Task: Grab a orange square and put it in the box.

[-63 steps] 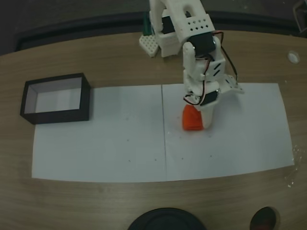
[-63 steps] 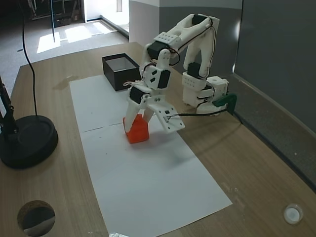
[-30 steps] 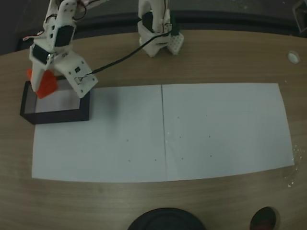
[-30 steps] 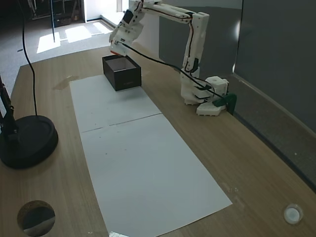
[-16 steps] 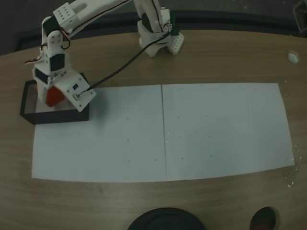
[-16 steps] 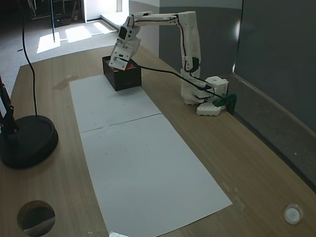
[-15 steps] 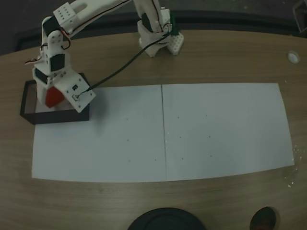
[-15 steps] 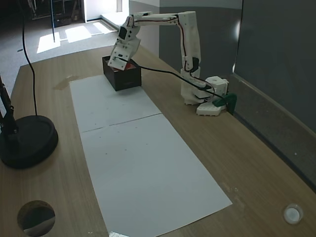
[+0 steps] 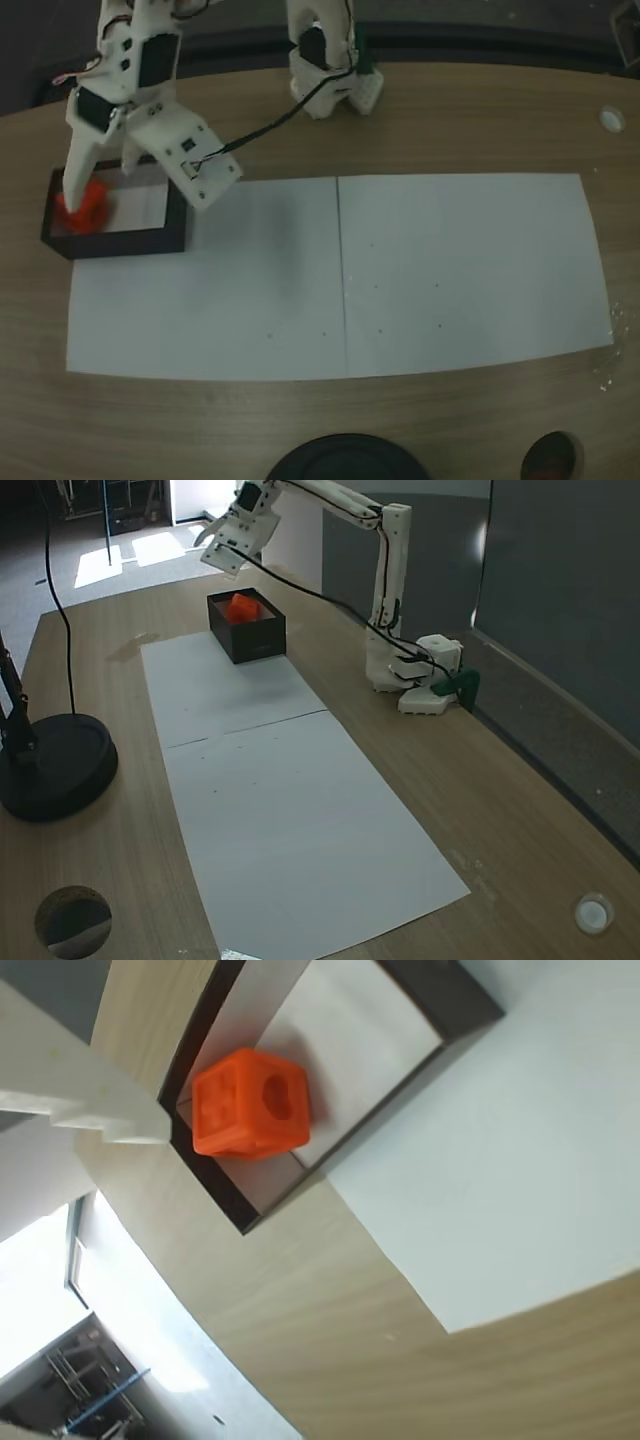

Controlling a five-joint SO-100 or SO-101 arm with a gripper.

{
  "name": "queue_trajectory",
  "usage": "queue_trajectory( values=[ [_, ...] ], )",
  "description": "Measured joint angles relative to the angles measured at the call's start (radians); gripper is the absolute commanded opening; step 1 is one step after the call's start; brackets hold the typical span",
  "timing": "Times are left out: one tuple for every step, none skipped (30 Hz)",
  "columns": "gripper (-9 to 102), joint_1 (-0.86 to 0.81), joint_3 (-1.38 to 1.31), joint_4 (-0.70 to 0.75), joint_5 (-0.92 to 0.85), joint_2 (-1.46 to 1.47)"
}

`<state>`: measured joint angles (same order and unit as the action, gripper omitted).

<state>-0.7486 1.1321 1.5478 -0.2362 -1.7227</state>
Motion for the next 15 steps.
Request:
queue_trajectory(
  values=[
    [3,0.06,-0.003,0.044,0.011,-0.048],
    [-1,0.127,-0.003,0.092,0.025,-0.089],
    [0,0.213,-0.003,0.135,0.043,-0.129],
    [1,0.29,-0.003,0.161,0.06,-0.164],
    [0,0.364,0.0,0.172,0.08,-0.202],
    [0,0.43,0.017,0.175,0.106,-0.244],
    [0,0.492,0.04,0.176,0.132,-0.291],
    [0,0.552,0.069,0.176,0.153,-0.342],
    [0,0.618,0.103,0.176,0.173,-0.394],
    [0,0.675,0.129,0.176,0.187,-0.439],
    [0,0.733,0.156,0.176,0.199,-0.492],
    [0,0.788,0.187,0.176,0.209,-0.549],
    [0,0.833,0.212,0.176,0.212,-0.601],
    [0,0.864,0.236,0.176,0.212,-0.664],
    [0,0.882,0.261,0.176,0.212,-0.733]
  ],
)
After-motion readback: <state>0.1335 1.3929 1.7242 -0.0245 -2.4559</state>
